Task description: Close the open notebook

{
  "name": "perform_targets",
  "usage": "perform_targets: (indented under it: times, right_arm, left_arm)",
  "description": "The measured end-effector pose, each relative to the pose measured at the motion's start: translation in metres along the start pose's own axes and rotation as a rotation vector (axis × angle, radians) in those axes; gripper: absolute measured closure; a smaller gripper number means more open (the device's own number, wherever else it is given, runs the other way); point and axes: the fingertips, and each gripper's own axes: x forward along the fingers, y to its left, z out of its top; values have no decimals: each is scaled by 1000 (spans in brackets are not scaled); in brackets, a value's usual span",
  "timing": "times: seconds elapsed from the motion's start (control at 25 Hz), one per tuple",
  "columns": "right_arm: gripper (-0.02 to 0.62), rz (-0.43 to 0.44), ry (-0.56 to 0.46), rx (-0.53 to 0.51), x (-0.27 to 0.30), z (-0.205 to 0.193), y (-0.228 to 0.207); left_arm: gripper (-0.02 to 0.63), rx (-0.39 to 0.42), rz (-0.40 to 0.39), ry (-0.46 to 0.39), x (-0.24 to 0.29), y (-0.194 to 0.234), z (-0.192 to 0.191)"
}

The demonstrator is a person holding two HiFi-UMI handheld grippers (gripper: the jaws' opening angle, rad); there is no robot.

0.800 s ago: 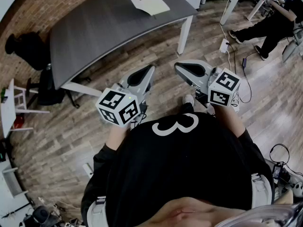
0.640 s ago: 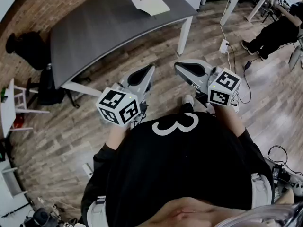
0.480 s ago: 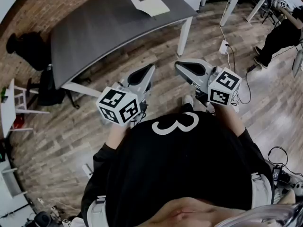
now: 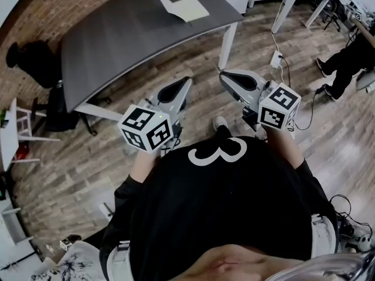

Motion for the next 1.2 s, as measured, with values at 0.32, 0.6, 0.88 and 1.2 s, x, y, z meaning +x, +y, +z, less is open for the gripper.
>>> perform_targets:
  times: [0.32, 0.6, 0.88, 1.2]
  right_arm:
    - [594, 0, -1, 55, 10, 1, -60]
    - [594, 12, 45, 105, 36, 4, -142]
    - [594, 49, 80, 156, 70, 6, -221]
    - [594, 88, 82, 166, 93, 18, -283]
  left_arm:
    - [595, -34, 15, 54, 51, 29, -3]
    - [595, -131, 65, 82, 116, 87, -9]
    - [595, -184, 94, 101, 181, 141, -3]
    - [595, -207, 169, 82, 219, 197, 13]
